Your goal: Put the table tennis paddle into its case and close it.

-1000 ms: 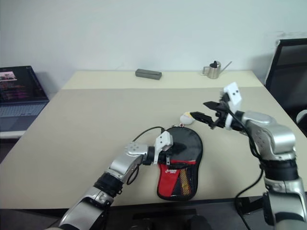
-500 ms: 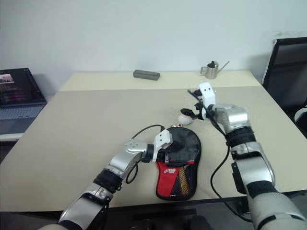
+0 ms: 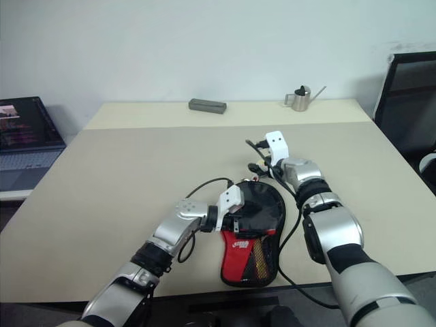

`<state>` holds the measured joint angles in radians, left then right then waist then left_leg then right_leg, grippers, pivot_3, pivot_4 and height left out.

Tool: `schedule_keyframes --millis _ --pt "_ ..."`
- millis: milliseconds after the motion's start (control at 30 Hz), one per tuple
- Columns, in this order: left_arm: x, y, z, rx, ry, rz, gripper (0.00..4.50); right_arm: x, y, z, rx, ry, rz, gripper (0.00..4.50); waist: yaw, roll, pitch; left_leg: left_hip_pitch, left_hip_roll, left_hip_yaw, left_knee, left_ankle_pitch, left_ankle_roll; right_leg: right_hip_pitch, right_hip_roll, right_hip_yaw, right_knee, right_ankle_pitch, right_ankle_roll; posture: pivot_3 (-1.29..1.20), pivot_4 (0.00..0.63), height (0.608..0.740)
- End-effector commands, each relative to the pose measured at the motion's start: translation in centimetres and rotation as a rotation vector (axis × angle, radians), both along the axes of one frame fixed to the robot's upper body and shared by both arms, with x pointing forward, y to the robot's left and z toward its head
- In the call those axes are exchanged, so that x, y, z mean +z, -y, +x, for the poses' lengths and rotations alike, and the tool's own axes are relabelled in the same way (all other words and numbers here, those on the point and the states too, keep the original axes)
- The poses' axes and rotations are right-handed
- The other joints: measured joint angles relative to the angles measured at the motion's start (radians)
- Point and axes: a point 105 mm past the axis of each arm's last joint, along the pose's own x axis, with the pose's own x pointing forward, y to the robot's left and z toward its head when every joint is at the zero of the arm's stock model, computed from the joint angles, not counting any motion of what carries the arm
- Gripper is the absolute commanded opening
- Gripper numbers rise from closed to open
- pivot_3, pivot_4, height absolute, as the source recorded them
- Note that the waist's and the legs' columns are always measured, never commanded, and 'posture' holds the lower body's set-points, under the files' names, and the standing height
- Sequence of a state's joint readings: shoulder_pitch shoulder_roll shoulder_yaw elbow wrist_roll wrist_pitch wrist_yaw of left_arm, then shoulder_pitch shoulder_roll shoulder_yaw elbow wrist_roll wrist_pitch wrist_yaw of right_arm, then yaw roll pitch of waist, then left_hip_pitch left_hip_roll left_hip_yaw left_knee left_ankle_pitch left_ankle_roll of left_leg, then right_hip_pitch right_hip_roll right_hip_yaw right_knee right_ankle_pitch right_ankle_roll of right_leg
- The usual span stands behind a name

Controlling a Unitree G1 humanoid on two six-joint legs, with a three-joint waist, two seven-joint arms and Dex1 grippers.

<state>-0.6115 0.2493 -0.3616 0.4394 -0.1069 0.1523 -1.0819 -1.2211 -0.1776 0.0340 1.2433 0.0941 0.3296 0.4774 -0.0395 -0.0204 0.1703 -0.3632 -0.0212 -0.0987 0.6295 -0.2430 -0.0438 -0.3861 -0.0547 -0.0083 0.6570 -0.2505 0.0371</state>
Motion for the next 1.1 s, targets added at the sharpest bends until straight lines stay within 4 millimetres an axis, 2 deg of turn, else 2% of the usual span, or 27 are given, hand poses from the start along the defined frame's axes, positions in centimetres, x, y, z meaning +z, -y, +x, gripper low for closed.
schedule_keyframes --millis 33,333,433,667,867,1100 --pt "-4.7 -1.4 -1.3 0.034 -0.138 0.144 4.46 1.5 -0.3 0.5 0.013 0.084 -0.064 4.5 0.0 0.0 0.0 0.0 0.0 0.0 0.0 0.0 0.0 0.0 0.0 0.0 0.0 0.0 0.0 0.0 0.15 0.74" --pt "-5.0 -1.4 -1.5 0.042 -0.144 0.142 4.46 0.6 -0.5 0.5 0.022 0.099 -0.168 4.5 -0.001 0.0 0.0 0.0 0.0 0.0 0.0 0.0 0.0 0.0 0.0 0.0 0.0 0.0 0.0 0.0 0.15 0.74" --pt "-5.1 -1.4 -1.5 0.047 -0.145 0.144 4.5 0.2 -0.8 0.4 0.039 0.109 -0.214 3.9 -0.001 0.0 0.0 0.0 0.0 0.0 0.0 0.0 0.0 0.0 0.0 0.0 0.0 0.0 0.0 0.0 0.15 0.74" --pt "-5.3 -1.5 -1.6 0.053 -0.15 0.146 4.5 -0.1 -1.6 0.2 0.074 0.135 -0.276 1.52 -0.001 0.001 -0.001 0.0 0.0 0.0 -0.001 0.0 0.0 0.0 0.0 0.0 0.0 0.0 0.0 0.0 0.15 0.74" --pt "-5.6 -1.5 -1.8 0.057 -0.158 0.147 4.5 -0.9 -1.9 -0.1 0.101 0.134 -0.307 0.03 -0.002 0.002 -0.005 0.001 0.0 0.0 -0.001 0.0 0.0 0.0 0.0 0.0 0.0 -0.001 0.0 0.0 0.15 0.74" --pt "-5.8 -1.6 -1.9 0.057 -0.166 0.152 4.5 -1.1 -1.6 -0.1 0.099 0.14 -0.319 0.03 -0.002 0.003 -0.007 0.001 0.0 0.0 -0.001 0.0 0.0 0.0 0.0 0.0 0.0 -0.001 0.0 0.0 0.15 0.74"
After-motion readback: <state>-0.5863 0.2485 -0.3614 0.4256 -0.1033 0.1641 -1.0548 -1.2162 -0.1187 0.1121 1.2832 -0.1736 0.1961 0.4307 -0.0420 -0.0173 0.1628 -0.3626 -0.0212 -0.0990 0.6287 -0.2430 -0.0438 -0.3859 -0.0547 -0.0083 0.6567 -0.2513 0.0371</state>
